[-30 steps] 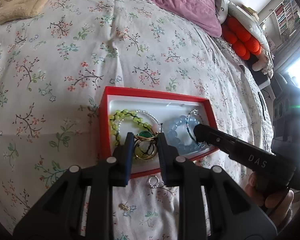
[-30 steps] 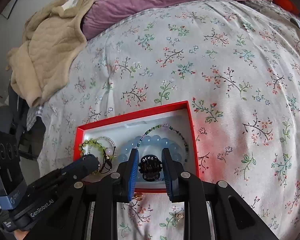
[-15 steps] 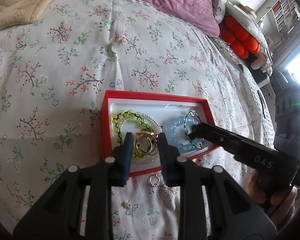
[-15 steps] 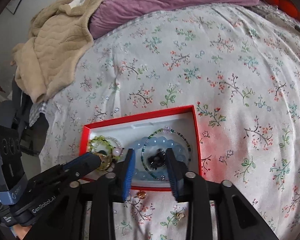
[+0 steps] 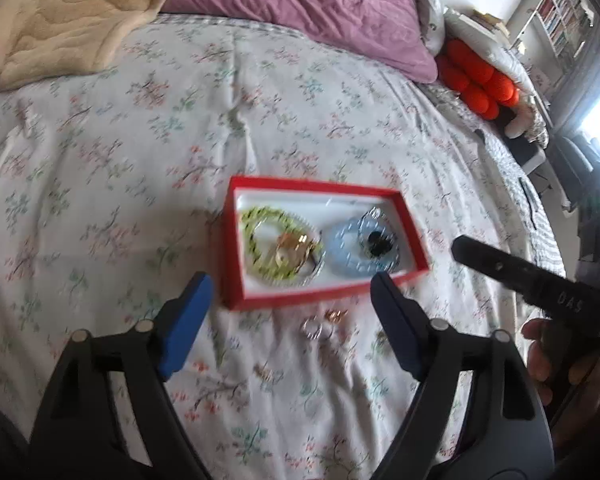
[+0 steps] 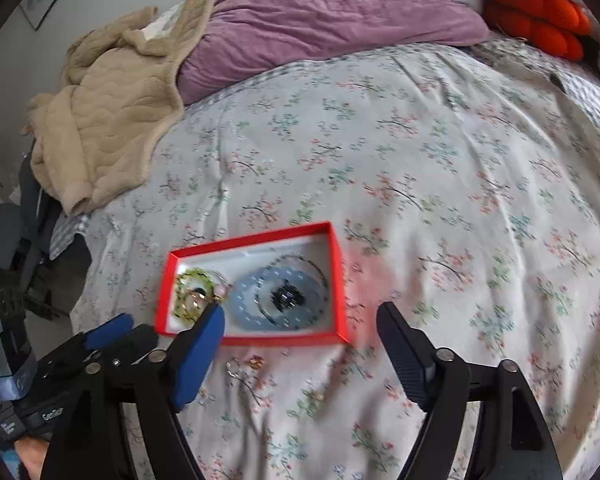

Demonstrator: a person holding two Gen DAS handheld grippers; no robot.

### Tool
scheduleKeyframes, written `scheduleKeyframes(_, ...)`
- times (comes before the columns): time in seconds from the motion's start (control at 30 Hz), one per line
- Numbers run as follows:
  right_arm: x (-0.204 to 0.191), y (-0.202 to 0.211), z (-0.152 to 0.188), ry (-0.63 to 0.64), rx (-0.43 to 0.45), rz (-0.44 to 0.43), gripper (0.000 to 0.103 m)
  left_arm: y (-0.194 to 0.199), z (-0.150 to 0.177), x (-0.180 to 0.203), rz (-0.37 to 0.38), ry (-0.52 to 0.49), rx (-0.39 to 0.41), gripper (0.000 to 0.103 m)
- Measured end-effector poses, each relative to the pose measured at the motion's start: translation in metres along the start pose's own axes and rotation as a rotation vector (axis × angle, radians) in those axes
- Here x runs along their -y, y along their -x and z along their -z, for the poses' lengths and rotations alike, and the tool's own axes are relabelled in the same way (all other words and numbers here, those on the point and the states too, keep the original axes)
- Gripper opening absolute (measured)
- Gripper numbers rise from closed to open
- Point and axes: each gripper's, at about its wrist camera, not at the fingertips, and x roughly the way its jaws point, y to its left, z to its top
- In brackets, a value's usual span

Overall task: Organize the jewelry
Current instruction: 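Open both tools to release the rings and clip and lift away, then grasp the small gold earring on the bedspread with the left tool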

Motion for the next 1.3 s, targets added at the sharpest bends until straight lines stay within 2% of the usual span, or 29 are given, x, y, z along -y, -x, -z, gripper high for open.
scheduleKeyframes(0.3,0.007,-0.002,0.024,0.014,-0.043,0.091,0.085,-0.005,0.025,-0.011,-0.098,0.025,-0.070,0.088)
scheduleKeyframes(0.47,0.013,-0.007,0.038,0.019,-0.091,0.131,0.085,-0.003,0.034,-0.020,-0.112,0.042,-0.083,0.088)
scheduleKeyframes(0.63,0.018,-0.008,0.049,0.026,-0.094,0.164,0.085,-0.009,0.048,-0.024,-0.150,0.025,-0.110,0.089)
scheduleKeyframes(0.8,0.017,-0.014,0.063,0.072,-0.103,0.184,0.085,-0.014,0.063,-0.027,-0.173,-0.012,-0.128,0.089)
scheduleKeyframes(0.97,0.011,-0.033,0.089,0.152,-0.144,0.178,0.085,-0.025,0.082,-0.024,-0.153,-0.075,-0.140,0.089)
scheduleKeyframes(1.07,0.011,-0.045,0.105,0.191,-0.175,0.171,0.085,-0.029,0.092,-0.017,-0.180,-0.148,-0.114,0.089)
scheduleKeyframes(1.2,0.006,-0.049,0.116,0.295,-0.147,0.210,0.085,-0.033,0.099,-0.008,-0.206,-0.226,-0.079,0.089)
scheduleKeyframes(1.3,0.007,-0.050,0.119,0.316,-0.132,0.206,0.090,-0.036,0.103,-0.004,-0.200,-0.258,-0.045,0.089)
